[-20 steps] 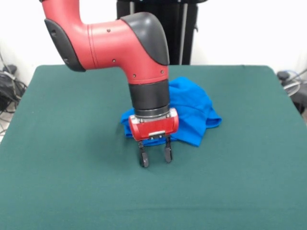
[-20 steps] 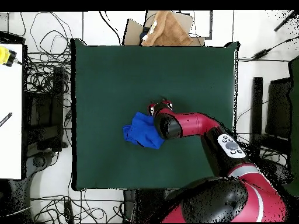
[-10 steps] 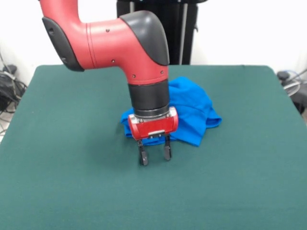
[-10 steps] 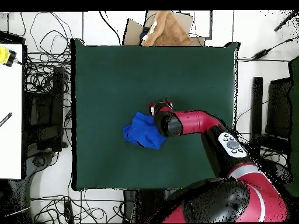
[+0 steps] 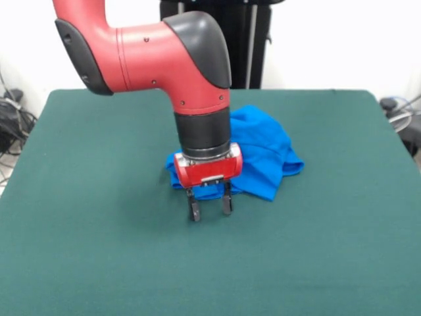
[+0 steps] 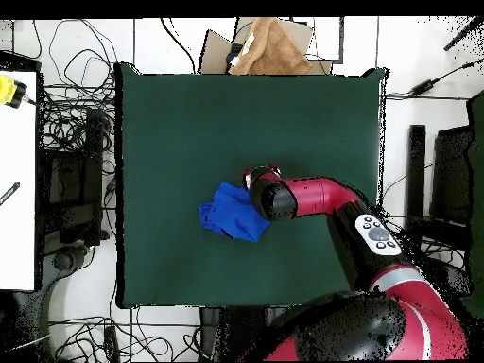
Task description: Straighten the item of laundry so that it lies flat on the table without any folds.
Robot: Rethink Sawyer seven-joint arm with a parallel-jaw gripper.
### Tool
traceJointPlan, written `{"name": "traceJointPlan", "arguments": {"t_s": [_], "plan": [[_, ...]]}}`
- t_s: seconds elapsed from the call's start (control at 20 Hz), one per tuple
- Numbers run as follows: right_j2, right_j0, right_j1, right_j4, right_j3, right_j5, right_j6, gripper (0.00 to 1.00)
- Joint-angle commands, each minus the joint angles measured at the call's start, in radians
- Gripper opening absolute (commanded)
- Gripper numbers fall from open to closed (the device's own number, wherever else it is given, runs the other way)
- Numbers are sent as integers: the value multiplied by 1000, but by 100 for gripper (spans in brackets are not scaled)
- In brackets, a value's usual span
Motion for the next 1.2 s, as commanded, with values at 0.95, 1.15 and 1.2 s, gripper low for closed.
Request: {"name": "traceJointPlan", "arguments": {"t_s": [0.95,1.15,1.2], "plan": [[26,-69,-286,8,322,428,-95,100],[48,-84,-338,33,356,466,-117,100],[52,-89,-331,27,358,461,-123,100]]}}
